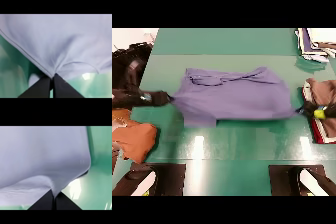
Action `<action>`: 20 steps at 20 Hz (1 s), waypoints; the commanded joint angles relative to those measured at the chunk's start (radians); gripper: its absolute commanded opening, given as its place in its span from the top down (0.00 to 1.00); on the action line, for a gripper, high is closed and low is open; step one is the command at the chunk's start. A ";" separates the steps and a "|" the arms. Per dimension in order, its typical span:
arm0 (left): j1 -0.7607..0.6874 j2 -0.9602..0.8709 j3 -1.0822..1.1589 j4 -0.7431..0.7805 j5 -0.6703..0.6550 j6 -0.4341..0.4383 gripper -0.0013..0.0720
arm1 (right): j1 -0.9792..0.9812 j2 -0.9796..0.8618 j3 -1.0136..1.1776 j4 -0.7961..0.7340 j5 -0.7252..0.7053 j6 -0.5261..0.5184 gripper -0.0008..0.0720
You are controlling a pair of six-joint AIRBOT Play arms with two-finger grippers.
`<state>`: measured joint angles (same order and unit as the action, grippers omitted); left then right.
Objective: Fold the shirts.
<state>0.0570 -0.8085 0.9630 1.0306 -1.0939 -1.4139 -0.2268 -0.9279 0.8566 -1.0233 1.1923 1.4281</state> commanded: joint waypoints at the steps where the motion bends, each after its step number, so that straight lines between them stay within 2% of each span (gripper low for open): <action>1: 0.001 0.083 0.301 0.077 -0.035 -0.027 0.95 | 0.029 0.106 0.296 0.001 -0.005 -0.004 0.97; 7: 0.001 0.089 0.940 0.077 -0.037 -0.027 0.95 | 0.029 0.174 0.812 -0.005 -0.002 -0.004 0.97; 11: 0.001 0.089 1.180 0.077 -0.013 -0.056 0.95 | 0.030 0.192 1.011 -0.143 0.049 0.018 0.97; 14: 0.001 0.084 1.179 0.084 -0.031 -0.080 0.95 | 0.030 0.147 1.141 -0.244 0.175 0.042 0.97; 17: 0.001 0.049 1.041 0.076 -0.087 -0.085 0.95 | 0.030 0.034 1.234 -0.252 0.301 0.042 0.97; 20: 0.001 -0.035 0.855 0.073 -0.173 -0.098 0.95 | 0.030 -0.076 1.150 -0.251 0.360 0.042 0.97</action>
<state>0.0570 -0.7872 1.9450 1.1069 -1.1946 -1.4975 -0.1970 -0.9142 2.0247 -1.2514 1.4609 1.4647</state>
